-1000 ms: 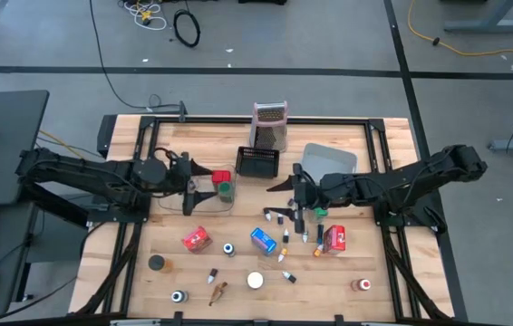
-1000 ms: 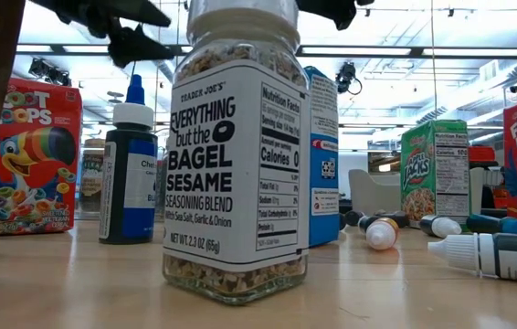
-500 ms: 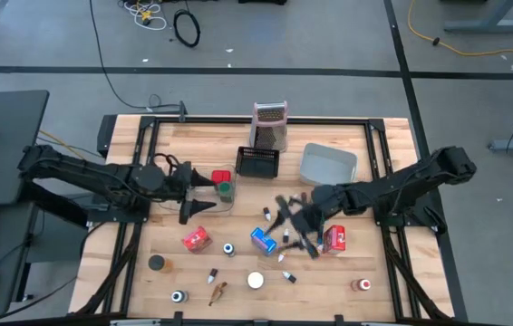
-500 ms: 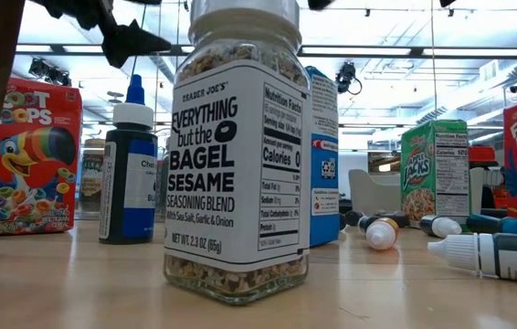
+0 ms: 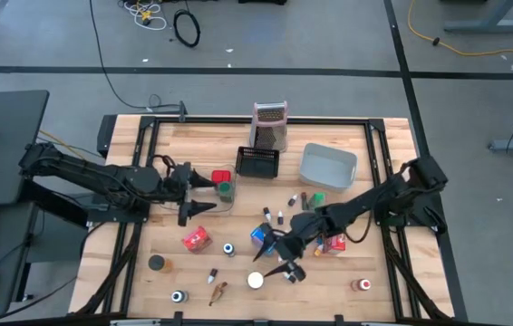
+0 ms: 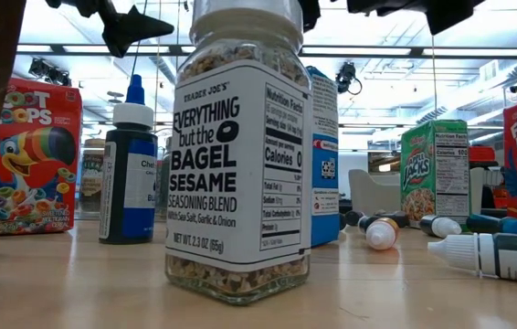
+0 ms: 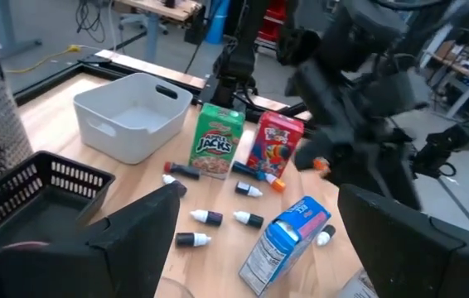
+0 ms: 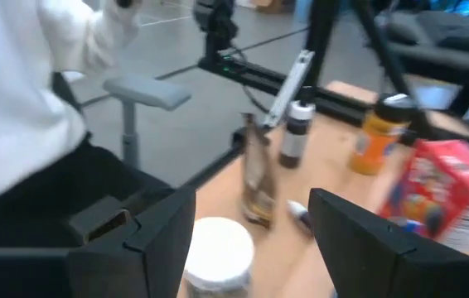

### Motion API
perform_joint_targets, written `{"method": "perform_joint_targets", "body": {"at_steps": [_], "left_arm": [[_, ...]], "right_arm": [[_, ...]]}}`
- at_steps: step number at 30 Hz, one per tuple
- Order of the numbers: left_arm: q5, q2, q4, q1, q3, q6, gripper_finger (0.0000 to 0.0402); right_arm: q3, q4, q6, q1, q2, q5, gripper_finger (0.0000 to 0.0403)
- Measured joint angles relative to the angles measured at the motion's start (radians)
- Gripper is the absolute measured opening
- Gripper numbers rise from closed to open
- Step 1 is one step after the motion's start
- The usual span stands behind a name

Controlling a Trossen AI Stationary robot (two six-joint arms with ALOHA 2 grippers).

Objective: Pick & Place Kitchen Items
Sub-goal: Put the white seasoning bottle into the transparent bin

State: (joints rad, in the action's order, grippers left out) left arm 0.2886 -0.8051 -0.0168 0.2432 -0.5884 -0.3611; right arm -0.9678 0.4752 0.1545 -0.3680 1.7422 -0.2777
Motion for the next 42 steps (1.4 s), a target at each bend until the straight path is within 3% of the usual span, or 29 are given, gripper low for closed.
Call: {"method": "perform_joint_targets", "body": {"at_steps": [9, 16, 27, 37, 42], "left_arm": [[0.015, 0.0, -0.001, 0.0, 0.0, 0.005, 0.0341], [0.007, 0.0, 0.005, 0.0, 0.0, 0.005, 0.0341], [0.007, 0.0, 0.004, 0.0, 0.0, 0.005, 0.0341], [0.007, 0.0, 0.001, 0.0, 0.0, 0.005, 0.0341], [0.007, 0.0, -0.001, 0.0, 0.0, 0.005, 0.0341]], "right_arm": [[-0.145, -0.075, -0.044, -0.008, 0.153, -0.072, 0.0247], [-0.236, -0.199, -0.042, -0.018, 0.184, -0.065, 0.0256], [-0.238, -0.269, -0.068, -0.036, 0.183, -0.008, 0.0312], [-0.237, -0.253, -0.094, -0.034, 0.249, -0.052, 0.0312], [-0.236, -0.239, -0.091, -0.031, 0.248, -0.054, 0.0289]]}}
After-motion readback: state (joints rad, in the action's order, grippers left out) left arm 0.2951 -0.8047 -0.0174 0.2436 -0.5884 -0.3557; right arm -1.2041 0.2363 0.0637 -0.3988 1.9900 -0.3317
